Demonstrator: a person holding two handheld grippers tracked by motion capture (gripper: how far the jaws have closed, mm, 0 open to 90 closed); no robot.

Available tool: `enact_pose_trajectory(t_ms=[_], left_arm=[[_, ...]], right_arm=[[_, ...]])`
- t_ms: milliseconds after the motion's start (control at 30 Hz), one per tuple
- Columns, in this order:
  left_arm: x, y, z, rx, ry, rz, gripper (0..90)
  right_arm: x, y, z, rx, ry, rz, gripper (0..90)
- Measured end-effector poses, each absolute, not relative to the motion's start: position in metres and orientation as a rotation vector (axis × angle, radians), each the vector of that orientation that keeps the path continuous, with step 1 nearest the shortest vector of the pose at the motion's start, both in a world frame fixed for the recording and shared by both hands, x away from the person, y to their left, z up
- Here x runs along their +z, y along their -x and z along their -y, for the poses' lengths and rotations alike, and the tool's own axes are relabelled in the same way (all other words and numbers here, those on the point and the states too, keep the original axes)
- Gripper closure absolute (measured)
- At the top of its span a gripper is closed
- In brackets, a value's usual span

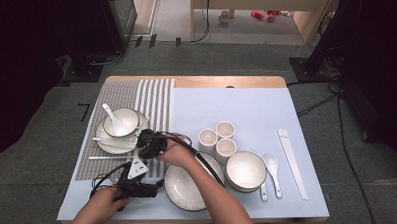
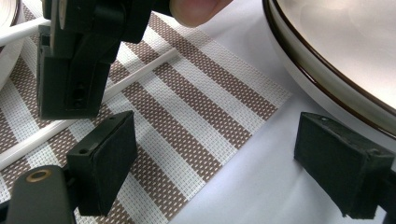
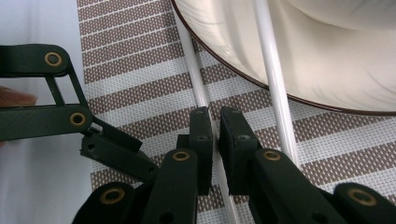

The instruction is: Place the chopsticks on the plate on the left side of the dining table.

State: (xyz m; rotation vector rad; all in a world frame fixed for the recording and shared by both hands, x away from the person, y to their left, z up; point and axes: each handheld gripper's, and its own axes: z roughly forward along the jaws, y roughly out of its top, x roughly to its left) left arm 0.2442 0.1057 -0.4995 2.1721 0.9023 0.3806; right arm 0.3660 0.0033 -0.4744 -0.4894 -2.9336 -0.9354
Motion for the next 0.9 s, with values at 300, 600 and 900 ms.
enact_pose_trajectory(t_ms=[300,600,900], left_arm=[[-0.499,-0.244,-0.106,0.378,-2.170,-0.903,13.3],[-0.500,-0.244,-0.106,0.378,-2.169,-0.902,13.3],[-0.499,-0.244,-0.106,0.372,-2.165,-0.906,13.4]], right_arm=[[-0.475,-0.364,-0.004,-0.941,0.454,2.928,84.2],[-0.472,-0.359,-0.018,-0.892,0.432,2.989,84.0],[-0.471,-0.359,-0.024,-0.868,0.421,3.006,84.8]])
